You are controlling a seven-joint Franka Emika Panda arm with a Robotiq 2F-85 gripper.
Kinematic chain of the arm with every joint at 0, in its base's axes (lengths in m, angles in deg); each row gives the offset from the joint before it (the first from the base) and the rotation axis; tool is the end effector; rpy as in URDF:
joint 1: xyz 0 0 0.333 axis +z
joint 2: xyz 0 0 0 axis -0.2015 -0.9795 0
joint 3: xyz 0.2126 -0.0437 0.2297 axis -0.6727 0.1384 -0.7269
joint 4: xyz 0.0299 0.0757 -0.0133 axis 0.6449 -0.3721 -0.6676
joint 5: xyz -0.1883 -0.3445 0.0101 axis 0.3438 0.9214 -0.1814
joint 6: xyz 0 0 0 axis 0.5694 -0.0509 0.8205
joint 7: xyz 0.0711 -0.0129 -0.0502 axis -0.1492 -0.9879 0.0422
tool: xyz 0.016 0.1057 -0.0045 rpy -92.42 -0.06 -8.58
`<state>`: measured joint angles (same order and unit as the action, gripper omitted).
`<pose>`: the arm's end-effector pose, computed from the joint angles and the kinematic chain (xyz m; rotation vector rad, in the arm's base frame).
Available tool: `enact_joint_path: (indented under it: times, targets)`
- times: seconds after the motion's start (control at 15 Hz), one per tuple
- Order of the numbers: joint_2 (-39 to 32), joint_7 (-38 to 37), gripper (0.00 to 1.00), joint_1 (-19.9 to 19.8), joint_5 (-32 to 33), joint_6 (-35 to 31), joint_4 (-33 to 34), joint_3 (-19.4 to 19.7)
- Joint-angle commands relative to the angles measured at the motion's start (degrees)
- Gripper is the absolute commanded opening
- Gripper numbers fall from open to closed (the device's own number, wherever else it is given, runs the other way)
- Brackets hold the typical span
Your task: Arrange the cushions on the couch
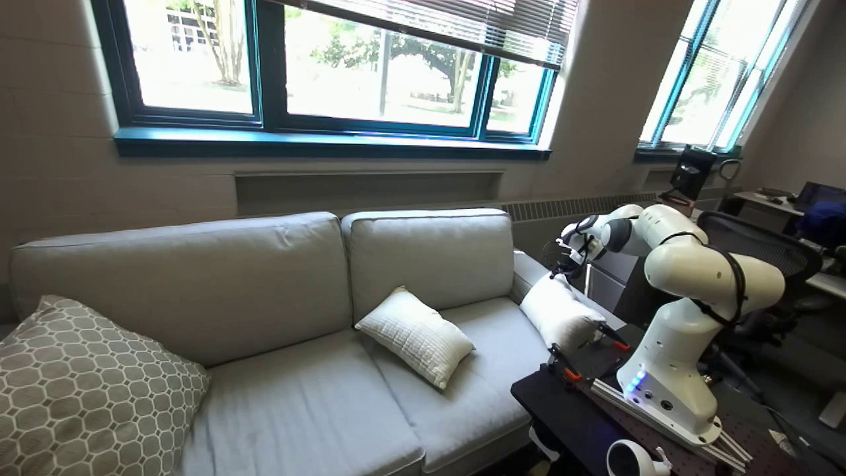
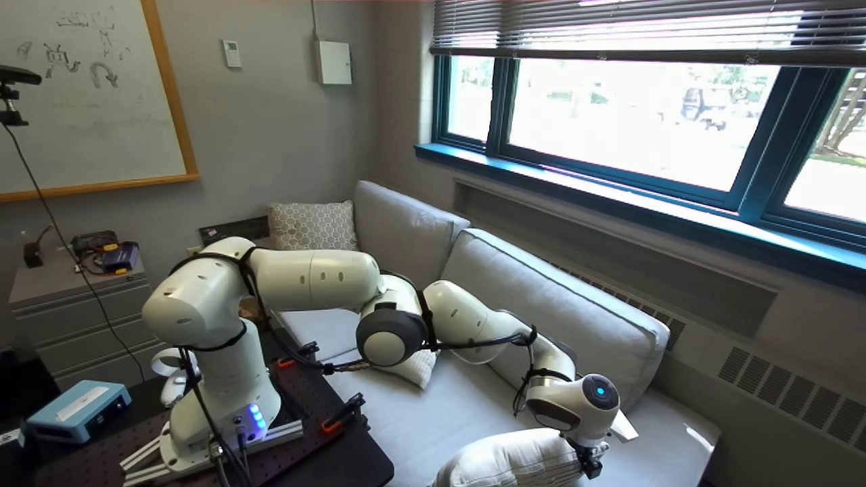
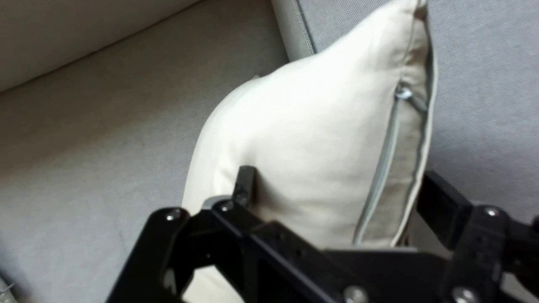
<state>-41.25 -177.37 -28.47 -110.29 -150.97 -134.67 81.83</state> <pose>0.5638 -0.5189 -0.0039 0.5823 2.8094 0.2083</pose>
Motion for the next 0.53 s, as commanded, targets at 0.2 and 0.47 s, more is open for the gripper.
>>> enact_joint_path:
  times: [0.2,0.47]
  targets:
    - [0.0,-0.9,0.43,-1.0,1.8,0.3,-0.2,-1.7]
    - [0.2,7.9,0.16,-2.5,0.9,6.7,2.4,-7.2]
